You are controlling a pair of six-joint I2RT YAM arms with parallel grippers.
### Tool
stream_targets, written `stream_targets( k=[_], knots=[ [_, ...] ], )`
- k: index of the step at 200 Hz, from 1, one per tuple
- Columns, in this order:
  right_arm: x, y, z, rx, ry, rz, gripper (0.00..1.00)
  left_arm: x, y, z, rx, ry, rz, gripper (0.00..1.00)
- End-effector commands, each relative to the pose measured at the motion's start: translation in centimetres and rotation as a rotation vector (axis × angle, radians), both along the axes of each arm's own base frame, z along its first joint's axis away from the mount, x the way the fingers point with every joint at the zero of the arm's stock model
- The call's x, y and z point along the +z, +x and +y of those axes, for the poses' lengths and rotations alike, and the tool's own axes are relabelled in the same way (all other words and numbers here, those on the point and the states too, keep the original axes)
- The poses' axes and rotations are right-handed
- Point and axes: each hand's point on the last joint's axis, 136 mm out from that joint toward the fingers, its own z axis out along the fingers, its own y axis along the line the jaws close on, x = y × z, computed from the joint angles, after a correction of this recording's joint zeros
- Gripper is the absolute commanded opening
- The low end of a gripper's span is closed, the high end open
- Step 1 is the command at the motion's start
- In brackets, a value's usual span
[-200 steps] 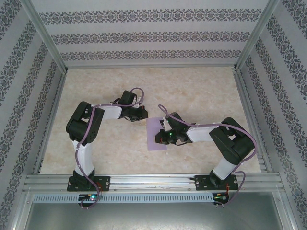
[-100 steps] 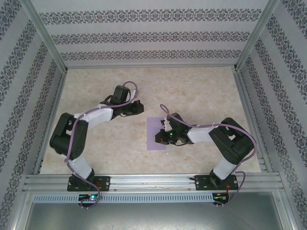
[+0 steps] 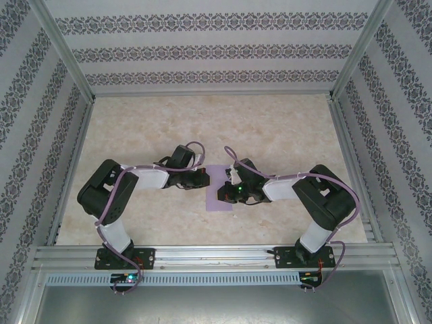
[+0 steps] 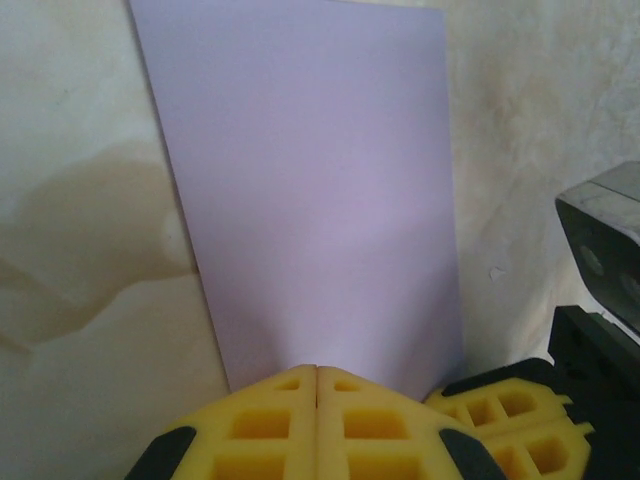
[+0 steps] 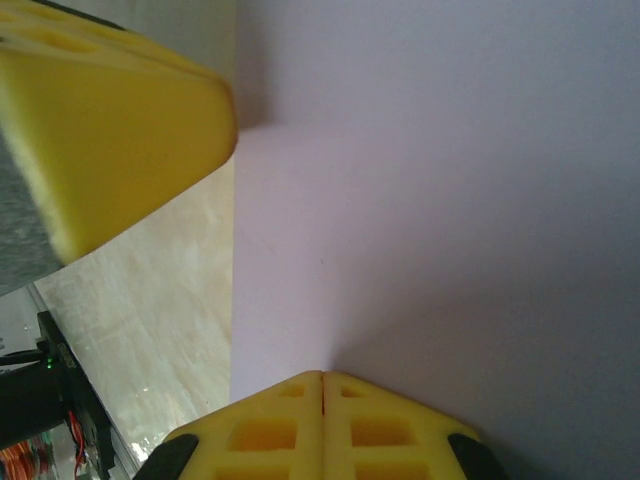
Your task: Fold a paper plane with a square sheet of paper (fold left side to right side)
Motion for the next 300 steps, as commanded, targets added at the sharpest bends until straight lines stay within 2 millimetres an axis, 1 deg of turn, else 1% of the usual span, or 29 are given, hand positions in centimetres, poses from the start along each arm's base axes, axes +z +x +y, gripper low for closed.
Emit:
stream_targets(
  k=[1,15,31,44,64,77,89,106,124,143,163,189,203,252,279,300],
  knots=[
    [-5.3,-3.3,-3.6,-0.003,-0.215,0.123,0.00,-0.3,0.7,-0.1,0.016,0.005,-0.022,0.00],
    [-4.7,-3.1,-3.2,0.003,-0.195,0.115,0.00,-1.3,0.3,0.2,0.010,0.039,-0.004,0.00],
    [-3.5,-2.7,-2.4,0.011,-0.160,0.097,0.05,-2.2,-0.3,0.8,0.007,0.087,0.011,0.00],
    [-2.1,-2.1,-1.6,0.018,-0.120,0.076,0.10,-2.8,-0.8,1.0,0.002,0.114,0.020,0.00],
    [0.7,-1.0,-0.7,0.021,-0.051,0.034,0.18,-3.5,-1.5,1.2,0.001,0.129,0.035,0.00],
    [2.3,-0.3,-1.1,0.008,-0.024,0.005,0.22,-3.9,-2.0,1.3,0.005,0.136,0.046,0.00],
    [3.0,0.0,-2.3,-0.014,-0.032,-0.010,0.26,-4.1,-2.5,1.3,0.008,0.138,0.053,0.00],
    [3.0,-0.2,-4.3,-0.029,-0.069,-0.003,0.31,-4.5,-3.1,1.3,0.013,0.142,0.062,0.00],
    [2.3,-1.2,-6.1,-0.046,-0.102,0.031,0.35,-4.7,-3.5,1.3,0.018,0.145,0.071,0.00],
    [1.7,-2.3,-6.8,-0.049,-0.109,0.064,0.41,-4.9,-3.8,1.5,0.026,0.152,0.077,0.00],
    [1.3,-3.1,-6.8,-0.045,-0.100,0.089,0.44,-4.8,-4.0,1.5,0.026,0.153,0.075,0.00],
    [0.9,-3.6,-6.4,-0.032,-0.099,0.109,0.44,-4.8,-4.0,1.6,0.025,0.156,0.072,0.00],
    [0.7,-3.7,-6.1,-0.027,-0.096,0.111,0.43,-4.7,-3.9,1.6,0.027,0.157,0.070,0.00],
    [0.9,-3.6,-5.4,-0.022,-0.078,0.109,0.34,-4.8,-3.9,1.7,0.026,0.162,0.070,0.00],
    [1.4,-3.5,-5.3,-0.025,-0.070,0.101,0.33,-4.8,-4.0,1.7,0.026,0.163,0.071,0.00],
    [1.4,-3.4,-5.6,-0.036,-0.084,0.095,0.33,-4.9,-4.1,1.7,0.027,0.164,0.074,0.00]
  ],
)
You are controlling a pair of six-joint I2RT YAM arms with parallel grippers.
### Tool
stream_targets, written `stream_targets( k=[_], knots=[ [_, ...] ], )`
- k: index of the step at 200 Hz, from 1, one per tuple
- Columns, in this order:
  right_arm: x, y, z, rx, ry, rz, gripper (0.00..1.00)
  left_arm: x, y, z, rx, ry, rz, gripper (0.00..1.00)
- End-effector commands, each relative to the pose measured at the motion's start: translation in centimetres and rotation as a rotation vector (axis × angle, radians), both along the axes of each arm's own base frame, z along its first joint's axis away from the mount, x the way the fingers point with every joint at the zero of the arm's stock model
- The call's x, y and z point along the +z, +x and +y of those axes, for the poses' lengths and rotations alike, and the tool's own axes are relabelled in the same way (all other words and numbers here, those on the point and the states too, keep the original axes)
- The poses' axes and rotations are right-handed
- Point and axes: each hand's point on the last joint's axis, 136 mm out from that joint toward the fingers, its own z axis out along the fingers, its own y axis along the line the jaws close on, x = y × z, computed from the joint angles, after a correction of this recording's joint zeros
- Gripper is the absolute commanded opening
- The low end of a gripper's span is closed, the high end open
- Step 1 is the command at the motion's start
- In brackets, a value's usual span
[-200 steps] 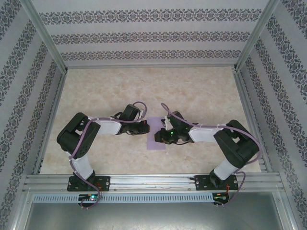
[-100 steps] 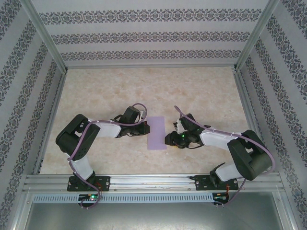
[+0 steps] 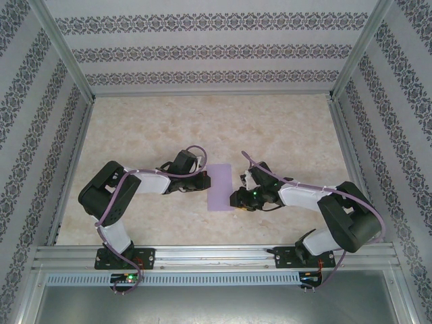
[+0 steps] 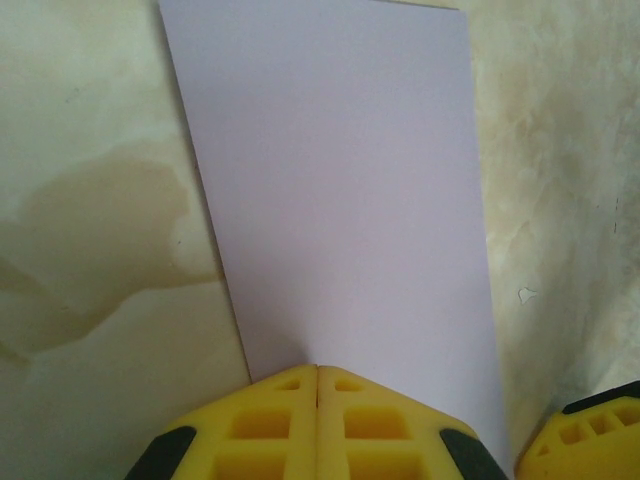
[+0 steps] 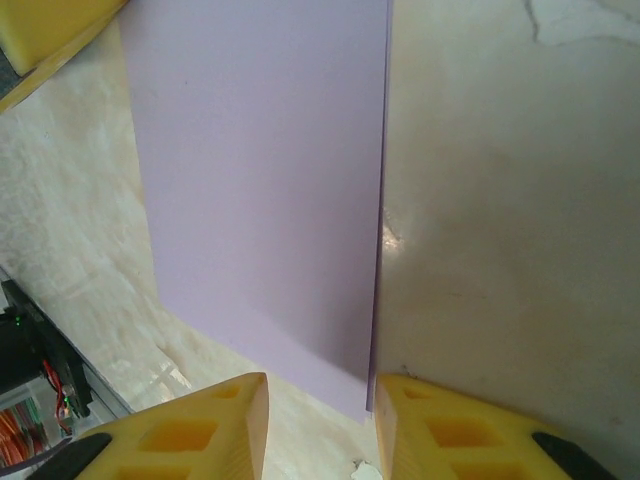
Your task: Fold a paper plane with a square sheet of paper (fold left side to right side)
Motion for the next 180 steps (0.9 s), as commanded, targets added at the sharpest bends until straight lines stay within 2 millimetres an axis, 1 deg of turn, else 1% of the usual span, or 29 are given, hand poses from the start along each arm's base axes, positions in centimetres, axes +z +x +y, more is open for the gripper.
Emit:
stream_targets(
  k=[1,32,97,180],
  knots=[
    [0.3,-0.1,0.0,-0.003,0.002,0.002,0.33,-3.9,-3.9,1.9,-0.005,0.121,0.146,0.00],
    [-0.1,-0.1,-0.2,-0.014,-0.017,0.014,0.33,-4.0,-3.8,1.9,-0.005,0.121,0.148,0.00],
    [-0.7,-0.1,0.5,-0.008,-0.003,0.038,0.33,-4.1,-3.8,1.7,-0.008,0.117,0.148,0.00],
    [0.8,0.8,2.1,-0.012,0.075,0.023,0.35,-4.1,-3.9,1.7,-0.011,0.112,0.150,0.00]
  ],
)
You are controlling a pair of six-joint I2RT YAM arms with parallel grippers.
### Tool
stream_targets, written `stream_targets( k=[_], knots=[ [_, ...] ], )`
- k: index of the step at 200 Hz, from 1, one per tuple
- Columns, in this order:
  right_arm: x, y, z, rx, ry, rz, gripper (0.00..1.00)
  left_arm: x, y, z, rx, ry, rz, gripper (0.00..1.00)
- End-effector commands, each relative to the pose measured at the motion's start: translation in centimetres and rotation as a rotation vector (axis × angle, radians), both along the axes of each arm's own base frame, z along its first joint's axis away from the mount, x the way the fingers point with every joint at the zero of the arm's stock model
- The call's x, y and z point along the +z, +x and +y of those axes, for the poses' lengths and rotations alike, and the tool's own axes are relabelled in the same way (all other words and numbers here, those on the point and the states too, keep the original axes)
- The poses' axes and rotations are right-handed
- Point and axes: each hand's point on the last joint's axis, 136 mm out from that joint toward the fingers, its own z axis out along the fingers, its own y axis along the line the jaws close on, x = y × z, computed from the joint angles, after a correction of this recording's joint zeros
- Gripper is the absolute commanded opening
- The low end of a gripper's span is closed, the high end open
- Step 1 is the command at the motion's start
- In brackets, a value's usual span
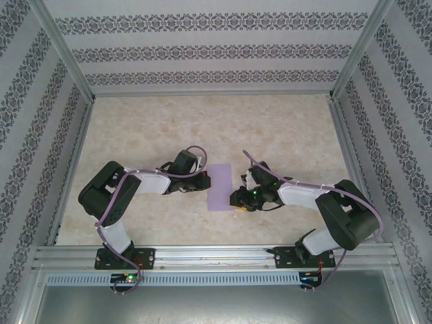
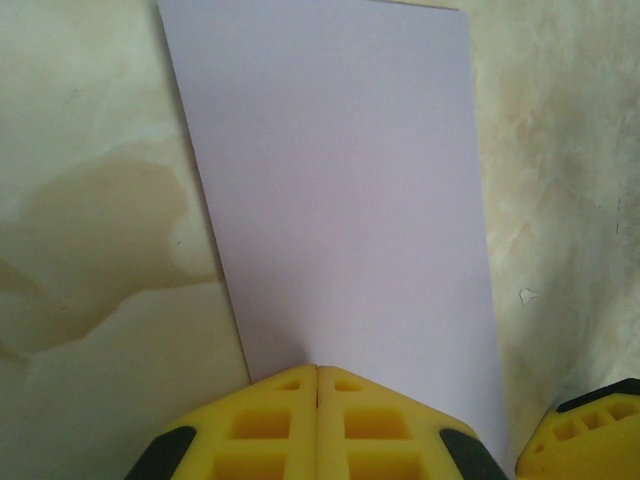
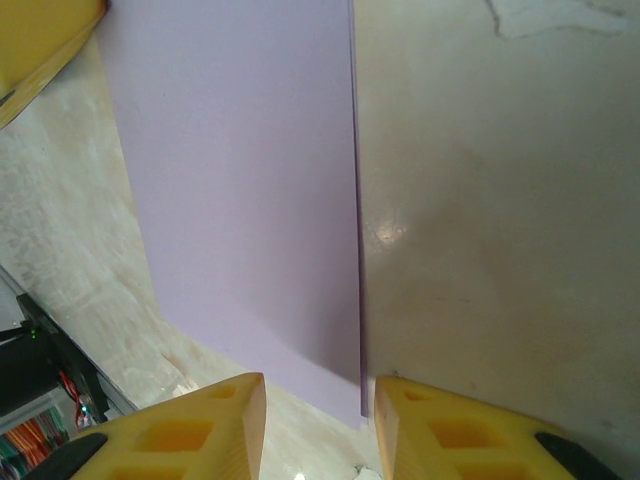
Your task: Fold a paper plane with a square sheet of paper (fold left side to right side)
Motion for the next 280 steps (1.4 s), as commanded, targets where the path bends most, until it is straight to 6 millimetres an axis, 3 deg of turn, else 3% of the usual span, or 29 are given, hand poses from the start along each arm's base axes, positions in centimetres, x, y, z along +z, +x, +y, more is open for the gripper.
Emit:
stream_targets(
  k=[1,75,132,227,280],
  knots=[
    [1.0,0.9,1.8,0.019,0.064,-0.031,0.35,-4.1,-3.9,1.7,-0.012,0.110,0.153,0.00],
    [2.1,1.3,2.2,0.014,0.096,-0.045,0.35,-4.1,-4.0,1.5,-0.016,0.109,0.152,0.00],
    [1.8,1.8,1.5,-0.013,0.090,-0.047,0.36,-4.0,-3.9,1.3,-0.020,0.105,0.148,0.00],
    [2.5,6.6,1.8,-0.035,0.144,-0.106,0.36,-3.7,-4.0,1.1,-0.032,0.099,0.143,0.00],
    [1.2,9.0,1.3,-0.041,0.139,-0.093,0.31,-3.0,-3.6,0.8,-0.035,0.083,0.119,0.00]
  ],
)
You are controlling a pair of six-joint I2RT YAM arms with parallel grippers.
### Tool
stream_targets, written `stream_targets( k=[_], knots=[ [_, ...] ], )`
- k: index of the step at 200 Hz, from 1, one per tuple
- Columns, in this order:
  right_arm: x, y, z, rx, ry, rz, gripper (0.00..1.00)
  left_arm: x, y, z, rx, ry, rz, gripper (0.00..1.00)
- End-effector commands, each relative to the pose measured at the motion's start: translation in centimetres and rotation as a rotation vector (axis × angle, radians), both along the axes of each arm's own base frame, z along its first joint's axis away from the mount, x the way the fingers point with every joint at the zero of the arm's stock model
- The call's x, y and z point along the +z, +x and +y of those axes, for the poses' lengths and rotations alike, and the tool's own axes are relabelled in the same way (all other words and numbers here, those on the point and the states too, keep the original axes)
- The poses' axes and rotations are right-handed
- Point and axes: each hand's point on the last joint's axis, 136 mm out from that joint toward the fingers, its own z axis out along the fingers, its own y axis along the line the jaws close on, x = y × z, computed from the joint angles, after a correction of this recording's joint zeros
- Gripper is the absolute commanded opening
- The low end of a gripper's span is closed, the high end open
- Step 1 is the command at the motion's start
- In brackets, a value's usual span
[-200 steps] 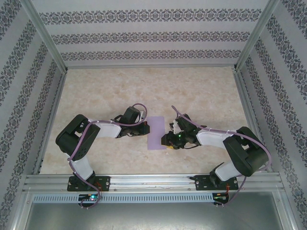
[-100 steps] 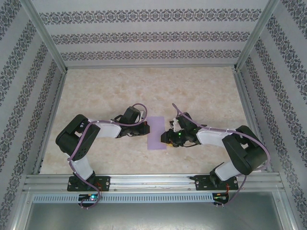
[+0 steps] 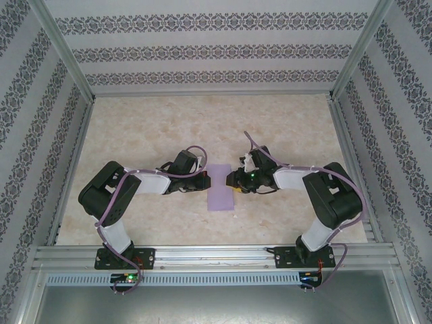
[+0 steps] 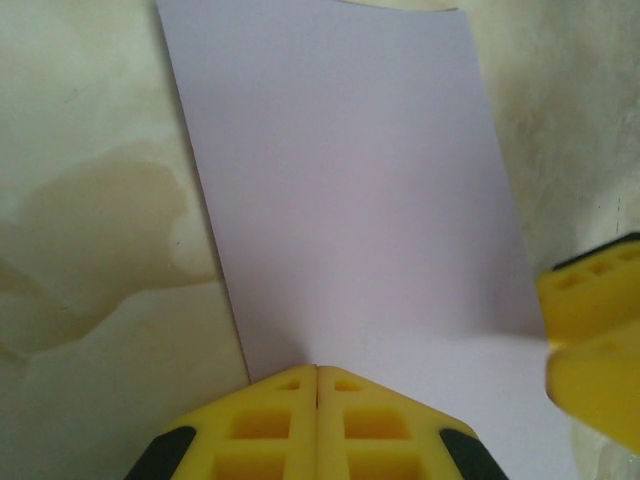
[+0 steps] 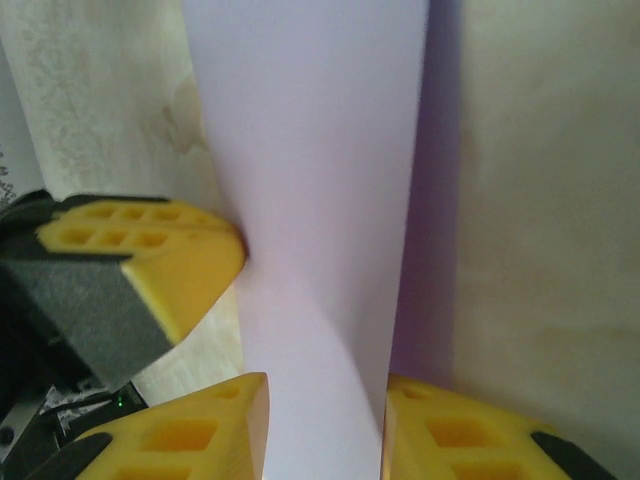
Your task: Fold a paper plane with a square sheet of paper (fold left side to right side)
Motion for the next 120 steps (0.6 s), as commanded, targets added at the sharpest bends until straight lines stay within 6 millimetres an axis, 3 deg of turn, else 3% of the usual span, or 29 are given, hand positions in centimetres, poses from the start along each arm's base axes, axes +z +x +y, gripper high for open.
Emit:
stream_targets(
  k=[1,43,68,99,120],
  knots=[
    [0.0,0.9,0.3,0.031,0.016,-0.025,0.31,-2.9,-3.6,0.8,-0.036,0.082,0.118,0.00],
    [-0.4,0.9,-0.2,0.026,0.016,-0.013,0.20,-1.1,-2.7,0.3,-0.046,0.066,0.070,0.00],
    [-0.1,0.5,-0.3,0.027,0.030,-0.006,0.11,0.4,-2.0,0.1,-0.064,0.077,0.027,0.08],
    [0.4,0.0,-0.7,0.015,0.045,0.008,0.03,4.1,-1.0,0.3,-0.069,0.078,-0.092,0.14],
    [0.8,-0.3,-0.7,0.003,0.059,0.027,0.02,6.6,-1.8,0.5,-0.111,0.101,-0.196,0.17]
  ],
)
